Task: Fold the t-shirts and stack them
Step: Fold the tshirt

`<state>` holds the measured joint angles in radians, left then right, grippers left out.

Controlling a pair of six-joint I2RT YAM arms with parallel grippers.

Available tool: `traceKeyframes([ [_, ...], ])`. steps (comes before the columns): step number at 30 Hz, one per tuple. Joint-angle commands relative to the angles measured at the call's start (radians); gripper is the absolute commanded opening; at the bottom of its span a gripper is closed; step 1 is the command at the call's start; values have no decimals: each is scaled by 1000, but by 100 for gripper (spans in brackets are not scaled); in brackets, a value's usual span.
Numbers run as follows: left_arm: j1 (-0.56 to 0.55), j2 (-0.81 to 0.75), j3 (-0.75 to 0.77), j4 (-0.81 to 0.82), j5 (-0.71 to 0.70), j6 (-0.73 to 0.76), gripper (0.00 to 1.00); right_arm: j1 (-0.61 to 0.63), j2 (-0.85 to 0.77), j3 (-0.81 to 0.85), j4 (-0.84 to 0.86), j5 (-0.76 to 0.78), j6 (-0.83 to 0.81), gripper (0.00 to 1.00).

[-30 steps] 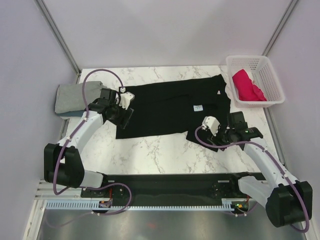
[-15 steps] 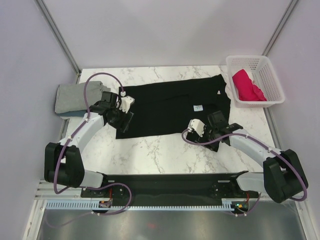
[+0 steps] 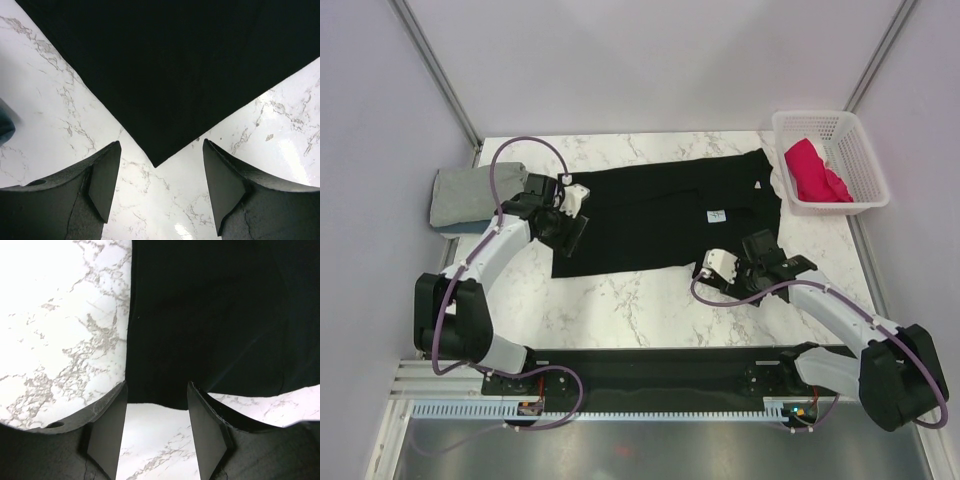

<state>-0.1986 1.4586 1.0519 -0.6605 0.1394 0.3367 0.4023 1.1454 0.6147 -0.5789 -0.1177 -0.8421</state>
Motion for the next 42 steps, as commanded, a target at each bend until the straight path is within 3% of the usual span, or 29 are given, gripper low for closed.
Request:
traceKeyframes([
  [1, -1, 26, 71, -7, 14, -33, 74, 3, -29, -7, -62, -8, -17, 60],
  [7, -1, 51, 97, -13, 23, -41, 74, 3, 17, -33, -84, 7, -29, 59],
  [18, -1, 46, 77, -24, 6, -25, 74, 3, 120, -101, 48, 61, -26, 57],
  [24, 1, 23, 2, -39, -4, -39, 74, 3, 168, -116, 82, 75, 1, 48],
  [30, 1, -6, -33, -86, -27, -50, 74, 3, 211, -116, 59, 38, 23, 23],
  [35, 2, -64, -65, -148, -34, -53, 74, 1, 143, -57, -18, 1, 60, 0],
  [42, 10, -161, -213, -99, -179, 27, 71, 1, 83, 33, -88, 6, 93, 0],
])
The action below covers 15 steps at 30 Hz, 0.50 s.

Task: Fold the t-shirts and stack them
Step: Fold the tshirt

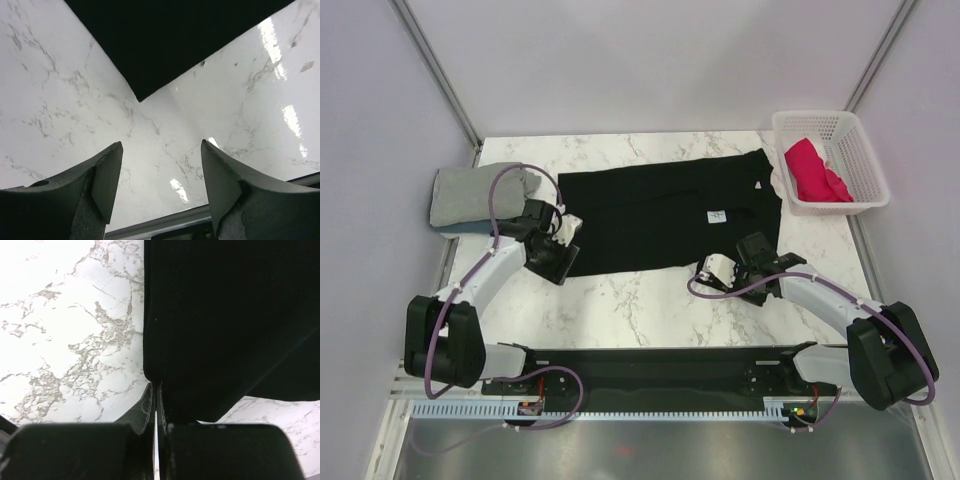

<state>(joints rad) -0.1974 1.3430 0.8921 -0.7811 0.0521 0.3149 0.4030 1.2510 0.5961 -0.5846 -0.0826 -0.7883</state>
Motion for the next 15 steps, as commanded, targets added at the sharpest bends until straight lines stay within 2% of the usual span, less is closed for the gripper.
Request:
traceKeyframes([
  [1, 9, -50, -64, 34, -101, 62, 71, 0, -22, 54, -80, -32, 43, 0],
  [4, 12, -30, -79, 75, -103, 101, 69, 0, -10, 60, -75, -40, 49, 0],
  [8, 16, 36, -45, 91, -87, 86, 65, 0, -4, 65, -70, -37, 44, 0],
  [15, 16, 148, 13, 120, -35, 66, 63, 0, -7, 59, -69, -32, 47, 0],
])
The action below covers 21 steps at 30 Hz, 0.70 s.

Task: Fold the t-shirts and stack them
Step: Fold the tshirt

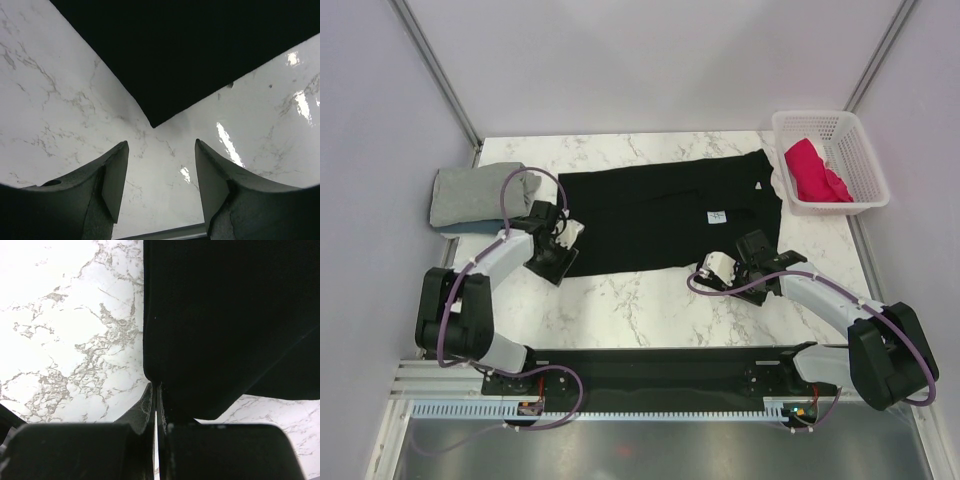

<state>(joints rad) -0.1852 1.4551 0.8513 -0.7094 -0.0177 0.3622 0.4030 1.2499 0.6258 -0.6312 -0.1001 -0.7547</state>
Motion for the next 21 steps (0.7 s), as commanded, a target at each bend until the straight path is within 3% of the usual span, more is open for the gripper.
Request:
traceKeyframes([
  [1, 4, 48, 58, 51, 36, 15, 63, -1, -7, 26, -24, -13, 15, 0],
  [10, 6, 155, 103, 64, 62, 17, 56, -7, -3, 20, -12, -7, 12, 0],
  [18, 21, 177, 94, 44, 99, 21, 19, -20, 0, 25, -7, -3, 20, 0],
  [19, 24, 175, 92, 39, 102, 17, 9, -23, -1, 26, -5, -4, 23, 0],
  [21, 29, 168, 91, 34, 101, 18, 2, -26, -3, 31, -10, 2, 28, 0],
])
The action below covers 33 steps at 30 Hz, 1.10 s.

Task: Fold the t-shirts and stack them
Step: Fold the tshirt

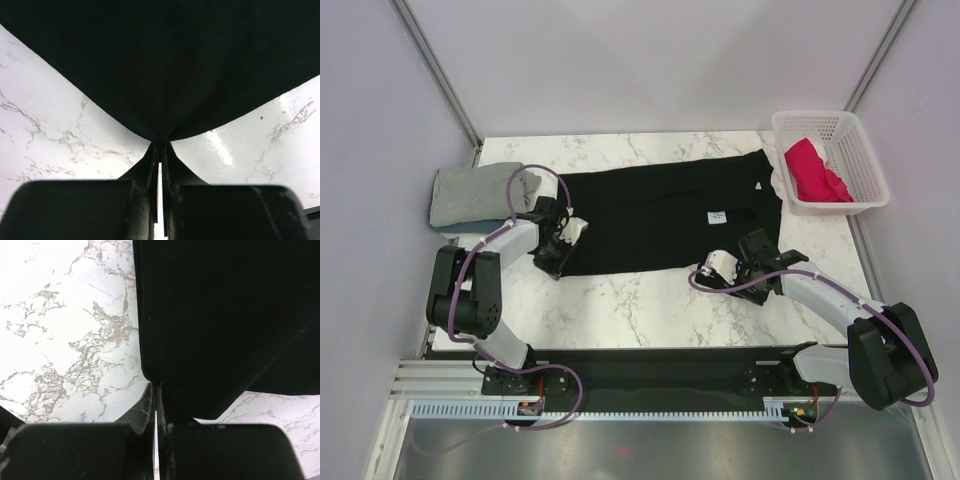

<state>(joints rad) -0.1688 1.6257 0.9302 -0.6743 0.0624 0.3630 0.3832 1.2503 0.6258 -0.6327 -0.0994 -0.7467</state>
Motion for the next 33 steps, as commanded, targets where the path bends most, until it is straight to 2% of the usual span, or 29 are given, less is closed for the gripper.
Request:
traceKeyframes([
  [1, 14, -18, 13, -8, 14, 17, 2, -9, -5, 44, -15, 6, 20, 0],
  [8, 25, -121, 64, -36, -61, 160, 2, -66, -38, 210, -90, 15, 21, 0],
  [17, 25, -84, 271, -97, -61, 205, 2, -150, 37, 489, -73, 4, 33, 0],
  [24, 38, 43, 432, -137, -50, 231, 2, -182, 159, 646, 27, 29, 24, 0],
  [29, 81, 195, 592, -182, -33, 228, 2, -196, 352, 782, 94, 35, 15, 0],
  [33, 101, 321, 742, -222, -30, 223, 2, -208, 524, 983, 119, 35, 15, 0],
])
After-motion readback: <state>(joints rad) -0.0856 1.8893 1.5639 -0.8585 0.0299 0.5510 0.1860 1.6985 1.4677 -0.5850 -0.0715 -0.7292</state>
